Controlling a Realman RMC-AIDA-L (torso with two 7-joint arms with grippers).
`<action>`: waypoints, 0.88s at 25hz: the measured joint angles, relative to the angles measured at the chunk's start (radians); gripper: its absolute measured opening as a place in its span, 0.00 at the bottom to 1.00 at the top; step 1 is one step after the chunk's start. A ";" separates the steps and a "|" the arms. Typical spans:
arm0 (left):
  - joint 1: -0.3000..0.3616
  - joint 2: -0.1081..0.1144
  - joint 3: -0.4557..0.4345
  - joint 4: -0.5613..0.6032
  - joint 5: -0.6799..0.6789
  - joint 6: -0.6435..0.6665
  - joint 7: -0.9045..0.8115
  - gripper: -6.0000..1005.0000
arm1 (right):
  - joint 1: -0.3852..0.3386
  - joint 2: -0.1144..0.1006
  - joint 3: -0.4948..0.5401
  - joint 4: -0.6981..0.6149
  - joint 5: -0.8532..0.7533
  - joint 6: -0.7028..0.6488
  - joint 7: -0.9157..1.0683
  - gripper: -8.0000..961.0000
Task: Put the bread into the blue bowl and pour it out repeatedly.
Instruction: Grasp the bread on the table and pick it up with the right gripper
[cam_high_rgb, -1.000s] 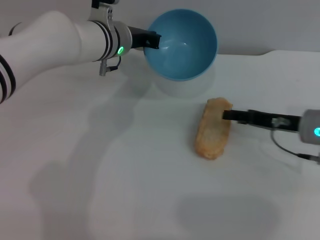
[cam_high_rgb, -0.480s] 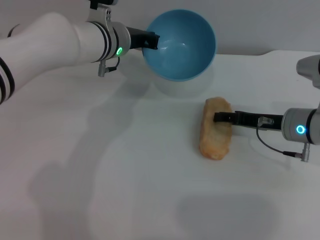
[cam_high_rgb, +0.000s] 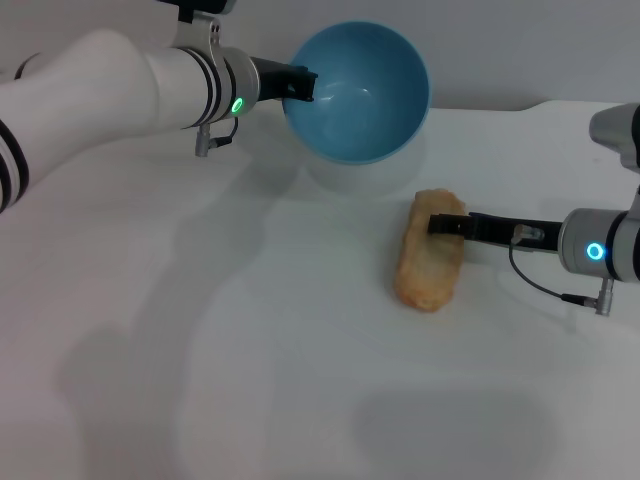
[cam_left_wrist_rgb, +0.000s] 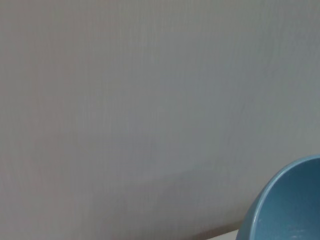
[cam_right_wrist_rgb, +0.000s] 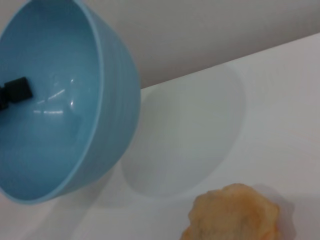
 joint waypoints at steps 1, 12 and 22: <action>0.000 0.000 0.000 0.000 -0.001 0.000 0.000 0.00 | 0.000 0.000 0.000 0.000 0.000 0.000 0.000 0.70; 0.005 -0.002 0.000 0.000 -0.015 -0.001 -0.002 0.00 | 0.006 0.000 0.007 0.000 0.000 0.012 -0.088 0.66; 0.013 0.001 0.000 -0.001 -0.026 -0.004 -0.003 0.00 | 0.014 0.000 0.005 -0.008 0.008 0.017 -0.145 0.40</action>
